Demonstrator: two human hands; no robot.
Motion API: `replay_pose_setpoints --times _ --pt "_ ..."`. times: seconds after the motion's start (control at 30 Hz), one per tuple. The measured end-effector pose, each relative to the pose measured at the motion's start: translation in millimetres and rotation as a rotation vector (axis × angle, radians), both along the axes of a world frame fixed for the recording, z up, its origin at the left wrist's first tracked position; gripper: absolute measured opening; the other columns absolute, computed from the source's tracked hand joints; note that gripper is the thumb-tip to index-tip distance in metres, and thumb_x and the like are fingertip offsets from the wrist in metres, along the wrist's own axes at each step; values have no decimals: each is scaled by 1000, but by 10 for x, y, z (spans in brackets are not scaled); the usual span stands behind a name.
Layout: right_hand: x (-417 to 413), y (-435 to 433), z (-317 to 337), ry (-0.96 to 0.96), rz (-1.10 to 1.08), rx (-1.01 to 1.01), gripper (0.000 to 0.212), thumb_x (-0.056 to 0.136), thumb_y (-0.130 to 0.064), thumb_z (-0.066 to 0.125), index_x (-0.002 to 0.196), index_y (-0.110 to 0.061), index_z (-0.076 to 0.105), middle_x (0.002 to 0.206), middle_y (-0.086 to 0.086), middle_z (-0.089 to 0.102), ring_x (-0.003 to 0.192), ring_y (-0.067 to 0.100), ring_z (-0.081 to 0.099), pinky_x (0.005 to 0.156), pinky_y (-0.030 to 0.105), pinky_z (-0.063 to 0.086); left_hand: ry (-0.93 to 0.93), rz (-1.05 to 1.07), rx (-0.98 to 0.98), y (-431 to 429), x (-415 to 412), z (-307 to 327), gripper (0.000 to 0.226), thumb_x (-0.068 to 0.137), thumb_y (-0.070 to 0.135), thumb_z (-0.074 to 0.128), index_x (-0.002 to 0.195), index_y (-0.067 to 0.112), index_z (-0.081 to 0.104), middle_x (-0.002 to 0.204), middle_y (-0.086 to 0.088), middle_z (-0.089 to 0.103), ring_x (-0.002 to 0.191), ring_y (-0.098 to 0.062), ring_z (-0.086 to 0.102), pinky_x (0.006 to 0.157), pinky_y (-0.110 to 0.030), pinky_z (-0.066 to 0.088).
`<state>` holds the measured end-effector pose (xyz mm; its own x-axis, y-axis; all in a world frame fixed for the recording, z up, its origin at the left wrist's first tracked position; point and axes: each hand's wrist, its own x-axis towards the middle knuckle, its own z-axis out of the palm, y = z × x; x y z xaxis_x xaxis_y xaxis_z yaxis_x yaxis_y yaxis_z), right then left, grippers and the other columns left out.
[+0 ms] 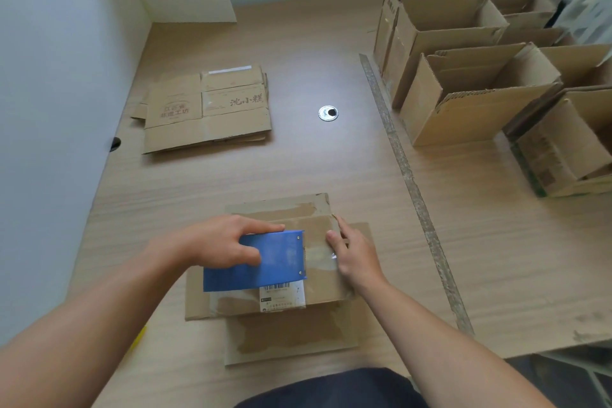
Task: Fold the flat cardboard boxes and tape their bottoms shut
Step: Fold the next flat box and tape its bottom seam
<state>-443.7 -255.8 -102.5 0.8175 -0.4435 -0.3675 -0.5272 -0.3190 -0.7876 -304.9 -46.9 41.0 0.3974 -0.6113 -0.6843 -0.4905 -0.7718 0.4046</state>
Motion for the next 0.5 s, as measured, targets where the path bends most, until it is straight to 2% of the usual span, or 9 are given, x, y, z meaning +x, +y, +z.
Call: replay_pose_setpoints --times 0.13,0.23,0.3,0.4,0.5 --pt "37 58 -50 13 43 -75 51 103 -42 45 152 -32 37 125 6 59 120 24 53 94 30 39 16 -3 21 106 40 76 68 71 48 52 133 71 35 134 29 48 110 -4 52 94 -29 43" --pt "39 25 -89 20 59 -122 52 103 -45 44 153 -31 36 129 5 60 121 25 53 91 29 37 9 18 49 337 145 168 70 68 45 54 135 62 43 136 24 51 113 -4 50 91 -22 38" --pt "32 14 -113 24 57 -134 53 102 -48 44 152 -33 37 130 5 61 120 25 54 90 31 38 30 56 73 574 207 228 68 65 46 55 129 67 45 131 23 56 111 -2 53 90 -20 39" --pt "36 34 -126 18 38 -125 54 99 -53 46 150 -36 39 130 6 64 119 26 56 90 30 40 92 150 57 861 227 264 62 65 44 58 119 73 47 126 24 60 111 -3 56 101 -33 42" --pt "43 55 -117 18 26 -108 55 97 -56 48 148 -39 41 129 5 66 119 25 58 85 24 38 136 186 42 992 222 235 63 66 42 59 121 70 49 122 27 60 110 -1 56 102 -34 42"
